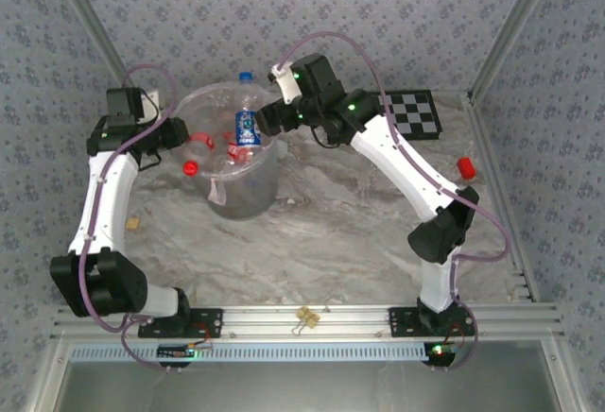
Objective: Put the plastic bottles in the bin
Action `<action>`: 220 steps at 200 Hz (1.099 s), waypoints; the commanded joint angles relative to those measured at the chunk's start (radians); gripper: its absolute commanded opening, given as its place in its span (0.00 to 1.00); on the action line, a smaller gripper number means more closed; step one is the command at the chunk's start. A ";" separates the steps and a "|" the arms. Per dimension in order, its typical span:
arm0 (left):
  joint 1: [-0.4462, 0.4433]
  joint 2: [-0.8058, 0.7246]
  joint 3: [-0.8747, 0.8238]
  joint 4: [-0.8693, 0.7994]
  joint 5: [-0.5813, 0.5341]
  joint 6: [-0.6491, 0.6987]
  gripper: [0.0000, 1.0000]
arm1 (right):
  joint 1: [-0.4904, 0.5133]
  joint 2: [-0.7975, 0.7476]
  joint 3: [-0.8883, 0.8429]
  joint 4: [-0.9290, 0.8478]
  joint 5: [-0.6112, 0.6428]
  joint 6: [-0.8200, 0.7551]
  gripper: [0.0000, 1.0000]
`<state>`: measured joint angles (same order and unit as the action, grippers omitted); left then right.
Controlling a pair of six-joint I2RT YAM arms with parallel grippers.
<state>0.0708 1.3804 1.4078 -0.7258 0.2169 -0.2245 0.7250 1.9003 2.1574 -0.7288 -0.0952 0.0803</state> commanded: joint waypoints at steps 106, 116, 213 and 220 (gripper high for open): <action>-0.004 -0.057 -0.011 -0.027 0.004 -0.004 0.37 | 0.018 0.268 0.198 0.162 -0.200 0.097 0.37; -0.003 -0.058 -0.012 -0.022 0.006 -0.011 0.36 | 0.019 0.289 0.220 0.147 -0.224 0.106 0.36; -0.007 -0.057 0.016 -0.026 -0.005 -0.022 0.36 | 0.092 0.384 0.155 0.055 -0.274 0.110 0.33; -0.006 -0.055 0.016 -0.025 -0.006 -0.023 0.36 | 0.092 0.382 0.156 0.049 -0.270 0.107 0.33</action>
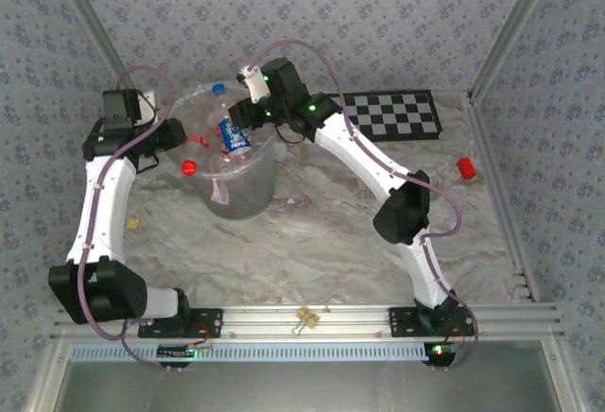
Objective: Put the plastic bottles in the bin
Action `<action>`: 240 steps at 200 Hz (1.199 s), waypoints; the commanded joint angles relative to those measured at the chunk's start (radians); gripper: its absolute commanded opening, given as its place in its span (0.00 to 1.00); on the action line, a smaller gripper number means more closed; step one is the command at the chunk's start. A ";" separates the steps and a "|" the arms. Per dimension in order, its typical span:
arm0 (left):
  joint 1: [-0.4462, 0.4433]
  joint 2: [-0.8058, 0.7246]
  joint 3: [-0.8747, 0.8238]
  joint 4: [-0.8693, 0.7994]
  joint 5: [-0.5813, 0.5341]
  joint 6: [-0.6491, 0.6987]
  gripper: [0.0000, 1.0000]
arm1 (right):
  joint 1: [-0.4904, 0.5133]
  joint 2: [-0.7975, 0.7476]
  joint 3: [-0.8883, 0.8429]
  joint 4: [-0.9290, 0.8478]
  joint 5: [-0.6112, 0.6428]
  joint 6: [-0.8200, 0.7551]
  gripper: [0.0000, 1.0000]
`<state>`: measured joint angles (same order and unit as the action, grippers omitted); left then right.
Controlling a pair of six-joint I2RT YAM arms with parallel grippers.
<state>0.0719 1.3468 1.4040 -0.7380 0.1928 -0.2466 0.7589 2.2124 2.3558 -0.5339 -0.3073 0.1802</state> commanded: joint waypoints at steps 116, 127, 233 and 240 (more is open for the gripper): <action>-0.006 -0.021 0.037 -0.030 -0.005 0.019 0.37 | -0.024 -0.209 0.004 -0.162 -0.006 -0.048 0.65; -0.006 -0.020 0.038 -0.032 -0.007 0.021 0.37 | -0.045 -0.248 -0.031 -0.150 -0.019 -0.055 0.66; 0.004 -0.031 0.023 -0.031 -0.011 0.020 0.32 | -0.405 -0.378 -0.629 0.086 -0.219 0.202 0.81; 0.004 -0.032 0.025 -0.033 -0.012 0.020 0.32 | -0.410 -0.346 -0.629 0.070 -0.228 0.209 0.82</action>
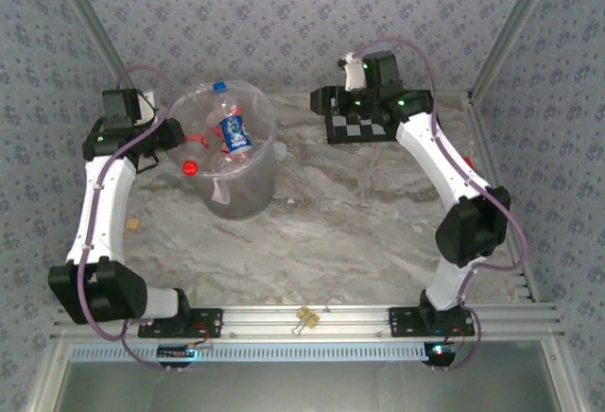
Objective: Put the plastic bottles in the bin
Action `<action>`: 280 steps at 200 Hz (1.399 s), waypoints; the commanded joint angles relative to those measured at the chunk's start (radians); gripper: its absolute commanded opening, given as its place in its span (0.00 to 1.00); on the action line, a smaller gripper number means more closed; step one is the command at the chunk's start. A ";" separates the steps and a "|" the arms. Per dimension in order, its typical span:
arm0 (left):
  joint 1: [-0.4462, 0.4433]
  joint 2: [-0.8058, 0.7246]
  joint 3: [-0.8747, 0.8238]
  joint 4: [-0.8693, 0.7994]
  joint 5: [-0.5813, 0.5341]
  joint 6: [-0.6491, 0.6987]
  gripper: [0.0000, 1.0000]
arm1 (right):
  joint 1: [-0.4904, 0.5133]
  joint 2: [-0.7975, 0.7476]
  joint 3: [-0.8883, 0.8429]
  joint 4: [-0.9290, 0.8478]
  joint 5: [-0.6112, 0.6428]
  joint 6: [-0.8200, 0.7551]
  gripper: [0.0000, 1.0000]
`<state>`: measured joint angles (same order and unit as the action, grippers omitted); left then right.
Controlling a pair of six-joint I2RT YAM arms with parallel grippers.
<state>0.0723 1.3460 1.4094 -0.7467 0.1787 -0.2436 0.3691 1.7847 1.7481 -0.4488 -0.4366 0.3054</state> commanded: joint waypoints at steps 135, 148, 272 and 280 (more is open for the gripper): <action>0.004 -0.032 0.021 -0.040 -0.004 0.026 0.15 | 0.130 0.568 0.133 0.268 -0.162 0.394 0.96; 0.004 -0.031 0.018 -0.037 -0.004 0.025 0.15 | 0.137 0.596 0.158 0.260 -0.164 0.402 0.95; 0.004 -0.032 0.028 -0.036 0.006 0.019 0.15 | 0.153 0.710 0.202 0.313 -0.167 0.531 0.80; 0.004 -0.032 0.028 -0.034 0.007 0.017 0.15 | 0.155 0.706 0.200 0.310 -0.168 0.529 0.78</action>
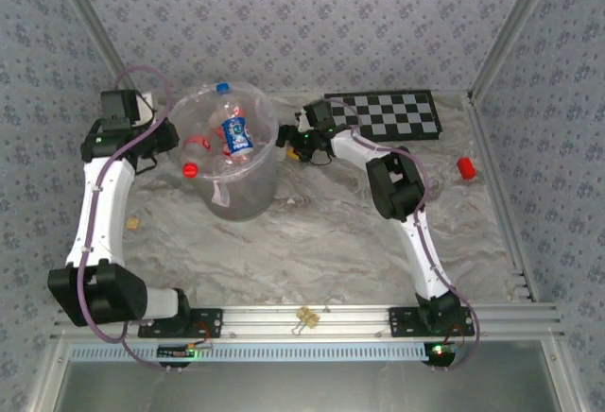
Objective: Put the plastic bottles in the bin
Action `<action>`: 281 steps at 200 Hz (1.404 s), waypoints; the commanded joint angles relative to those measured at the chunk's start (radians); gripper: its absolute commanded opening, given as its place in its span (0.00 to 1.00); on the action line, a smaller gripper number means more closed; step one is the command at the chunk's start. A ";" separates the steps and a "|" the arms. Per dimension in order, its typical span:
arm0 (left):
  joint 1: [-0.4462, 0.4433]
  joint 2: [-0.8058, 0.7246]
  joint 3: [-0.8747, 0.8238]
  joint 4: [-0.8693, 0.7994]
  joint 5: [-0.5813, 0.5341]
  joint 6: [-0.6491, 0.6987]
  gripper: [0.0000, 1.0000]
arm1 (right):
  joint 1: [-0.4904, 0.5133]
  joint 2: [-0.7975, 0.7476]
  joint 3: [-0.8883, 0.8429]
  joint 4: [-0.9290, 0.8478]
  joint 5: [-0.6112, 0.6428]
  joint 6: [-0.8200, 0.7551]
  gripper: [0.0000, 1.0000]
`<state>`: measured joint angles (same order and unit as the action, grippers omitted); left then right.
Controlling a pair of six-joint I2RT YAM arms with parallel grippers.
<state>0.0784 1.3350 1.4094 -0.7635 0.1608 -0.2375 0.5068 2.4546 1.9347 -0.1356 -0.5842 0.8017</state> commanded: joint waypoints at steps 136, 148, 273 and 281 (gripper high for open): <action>-0.060 -0.027 0.021 0.000 0.093 -0.035 0.15 | -0.226 -0.582 -0.611 -0.131 0.036 -0.263 0.49; -0.078 -0.028 0.017 0.009 0.099 -0.047 0.15 | -0.260 -0.667 -0.686 -0.183 0.063 -0.318 0.48; -0.384 0.030 0.057 0.030 0.023 -0.118 0.31 | -0.460 -1.225 -0.593 -0.626 0.272 -0.564 0.45; -0.384 0.025 0.072 0.026 0.006 -0.108 0.42 | -0.460 -1.244 -0.570 -0.629 0.273 -0.561 0.44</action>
<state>-0.2863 1.3945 1.4418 -0.7185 0.1925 -0.3504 0.0460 1.2732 1.2808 -0.6720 -0.3614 0.2821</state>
